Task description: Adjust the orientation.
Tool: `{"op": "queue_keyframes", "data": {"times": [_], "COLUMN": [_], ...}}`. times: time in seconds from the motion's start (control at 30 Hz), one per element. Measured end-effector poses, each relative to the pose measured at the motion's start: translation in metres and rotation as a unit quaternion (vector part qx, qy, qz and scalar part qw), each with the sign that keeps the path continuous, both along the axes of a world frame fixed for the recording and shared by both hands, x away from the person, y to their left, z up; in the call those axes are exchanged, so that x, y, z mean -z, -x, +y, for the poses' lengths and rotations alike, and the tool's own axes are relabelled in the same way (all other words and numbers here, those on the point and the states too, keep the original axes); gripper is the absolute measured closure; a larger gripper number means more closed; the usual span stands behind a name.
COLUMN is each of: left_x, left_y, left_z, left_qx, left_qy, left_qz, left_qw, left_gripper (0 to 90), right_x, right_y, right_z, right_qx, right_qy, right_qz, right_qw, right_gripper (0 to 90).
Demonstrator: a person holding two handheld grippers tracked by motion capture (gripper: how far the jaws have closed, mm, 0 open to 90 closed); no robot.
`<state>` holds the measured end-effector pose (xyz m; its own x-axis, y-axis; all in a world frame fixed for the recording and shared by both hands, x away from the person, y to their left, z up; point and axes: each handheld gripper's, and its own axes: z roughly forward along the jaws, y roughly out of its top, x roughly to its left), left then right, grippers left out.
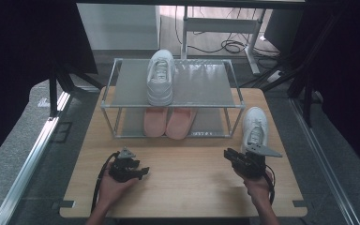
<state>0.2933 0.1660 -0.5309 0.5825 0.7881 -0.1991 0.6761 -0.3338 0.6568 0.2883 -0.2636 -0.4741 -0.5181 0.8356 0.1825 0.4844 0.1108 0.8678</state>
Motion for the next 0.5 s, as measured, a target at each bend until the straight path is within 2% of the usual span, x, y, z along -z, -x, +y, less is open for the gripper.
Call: {"op": "queue_keyframes", "data": {"times": [0.1,0.3,0.43,0.5], "left_x": [0.000,-0.001,-0.002,-0.002], "left_y": [0.000,-0.001,-0.002,-0.002], "left_z": [0.000,-0.001,-0.001,-0.001], "left_qx": [0.000,0.003,0.002,0.002], "left_qy": [0.000,0.000,0.001,0.001], "left_qz": [0.000,-0.004,-0.005,-0.004], "left_qw": [1.0000,1.0000,1.0000,1.0000], "left_gripper": [45.8,45.8,45.8,45.8], "right_x": [0.002,0.007,0.009,0.009], "right_y": [0.000,-0.001,-0.001,-0.001], "right_z": [-0.004,-0.011,-0.016,-0.018], "right_qx": [0.001,0.010,0.020,0.028], "right_qy": [0.014,0.017,0.020,0.030], "right_qz": [0.006,0.025,0.027,0.026], "right_qw": [0.9999,0.9995,0.9992,0.9988], "right_gripper": [80.4,84.5,89.4,89.6]}}
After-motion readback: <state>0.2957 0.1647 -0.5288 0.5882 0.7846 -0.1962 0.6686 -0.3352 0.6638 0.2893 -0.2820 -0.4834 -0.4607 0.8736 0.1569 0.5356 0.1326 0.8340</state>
